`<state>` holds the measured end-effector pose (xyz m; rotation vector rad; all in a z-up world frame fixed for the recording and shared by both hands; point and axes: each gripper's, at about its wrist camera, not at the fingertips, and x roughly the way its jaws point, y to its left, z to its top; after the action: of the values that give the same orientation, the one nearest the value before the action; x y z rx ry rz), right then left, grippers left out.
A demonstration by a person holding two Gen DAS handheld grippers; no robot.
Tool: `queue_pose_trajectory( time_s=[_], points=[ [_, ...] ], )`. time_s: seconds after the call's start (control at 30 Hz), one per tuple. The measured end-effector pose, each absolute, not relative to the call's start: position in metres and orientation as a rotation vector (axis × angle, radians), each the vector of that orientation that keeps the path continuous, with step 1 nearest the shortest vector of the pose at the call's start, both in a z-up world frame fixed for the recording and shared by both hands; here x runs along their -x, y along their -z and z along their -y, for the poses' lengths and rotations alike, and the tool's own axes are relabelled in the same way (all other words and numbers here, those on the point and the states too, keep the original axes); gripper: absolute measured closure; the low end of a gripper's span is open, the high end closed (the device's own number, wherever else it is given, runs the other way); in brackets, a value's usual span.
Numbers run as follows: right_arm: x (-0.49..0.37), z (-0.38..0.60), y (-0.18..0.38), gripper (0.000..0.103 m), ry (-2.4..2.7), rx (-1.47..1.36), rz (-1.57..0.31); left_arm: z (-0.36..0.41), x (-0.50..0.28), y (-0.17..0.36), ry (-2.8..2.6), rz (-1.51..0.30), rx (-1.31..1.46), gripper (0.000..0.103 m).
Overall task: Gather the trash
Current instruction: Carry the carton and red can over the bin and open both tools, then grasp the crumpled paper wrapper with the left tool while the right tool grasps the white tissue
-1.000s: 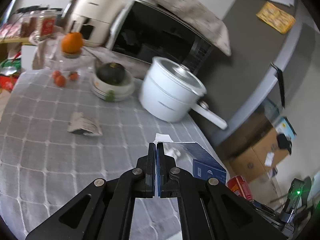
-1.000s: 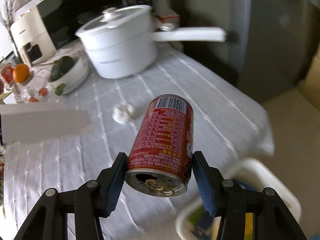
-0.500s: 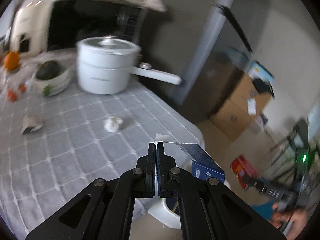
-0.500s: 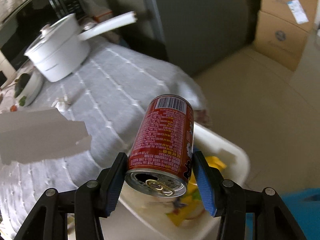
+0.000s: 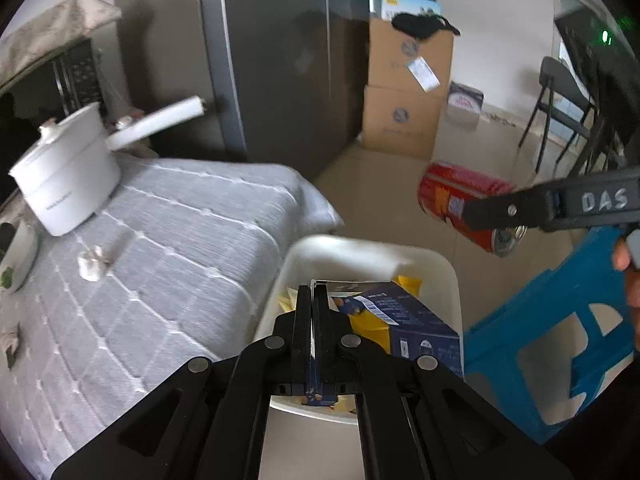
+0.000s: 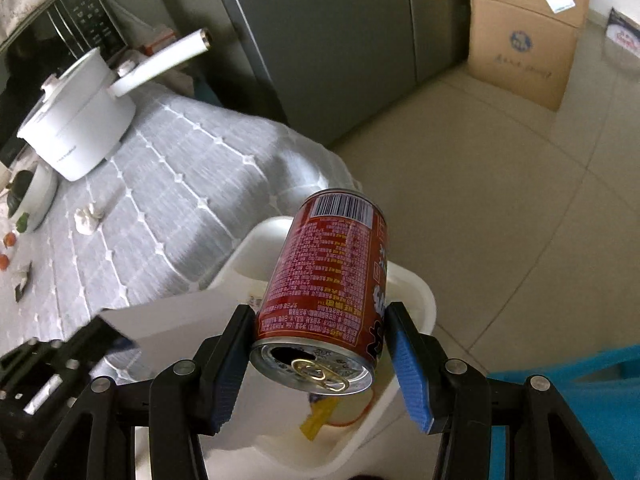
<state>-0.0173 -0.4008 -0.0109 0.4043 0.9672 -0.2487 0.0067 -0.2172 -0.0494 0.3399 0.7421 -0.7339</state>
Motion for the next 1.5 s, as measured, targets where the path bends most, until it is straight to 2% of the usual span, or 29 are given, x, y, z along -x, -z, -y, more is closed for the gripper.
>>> queue_pose_trajectory(
  time_s=[0.23,0.3,0.33,0.37,0.43,0.5,0.67,0.83,1.33,1.37,1.47,1.5],
  points=[
    [0.015,0.405,0.020,0.045,0.239,-0.389,-0.998,0.226,-0.025,0.077,0.787,-0.869,-0.323,0.100],
    [0.014,0.407,0.023,0.045,0.241,-0.386,-1.012,0.228,-0.028,0.085,0.798,-0.934,-0.318,0.092],
    [0.014,0.408,0.025,0.045,0.241,-0.386,-1.018,0.228,-0.031,0.089,0.799,-0.981,-0.314,0.075],
    [0.013,0.408,0.027,0.045,0.243,-0.386,-1.026,0.226,-0.034,0.091,0.794,-1.004,-0.307,0.050],
    [0.013,0.410,0.031,0.045,0.246,-0.389,-1.045,0.221,-0.036,0.093,0.790,-1.038,-0.294,0.027],
    [0.012,0.411,0.035,0.045,0.245,-0.398,-1.059,0.213,-0.037,0.090,0.798,-1.052,-0.276,0.027],
    [0.006,0.409,0.046,0.045,0.244,-0.399,-1.099,0.188,-0.043,0.085,0.822,-1.104,-0.211,0.012],
    [-0.005,0.405,0.064,0.045,0.240,-0.410,-1.148,0.147,-0.056,0.075,0.792,-1.115,-0.122,0.004],
    [-0.074,0.379,0.110,0.044,0.207,-0.432,-1.227,0.048,-0.083,0.050,0.610,-1.008,-0.025,0.000],
    [-0.077,0.379,0.111,0.043,0.210,-0.437,-1.222,0.046,-0.085,0.050,0.602,-1.007,-0.020,0.000],
    [-0.084,0.383,0.110,0.026,0.216,-0.493,-1.192,0.030,-0.091,0.049,0.569,-0.998,-0.001,0.000],
    [-0.084,0.384,0.108,0.025,0.212,-0.512,-1.174,0.025,-0.094,0.048,0.559,-0.993,0.006,0.000]
  ],
)
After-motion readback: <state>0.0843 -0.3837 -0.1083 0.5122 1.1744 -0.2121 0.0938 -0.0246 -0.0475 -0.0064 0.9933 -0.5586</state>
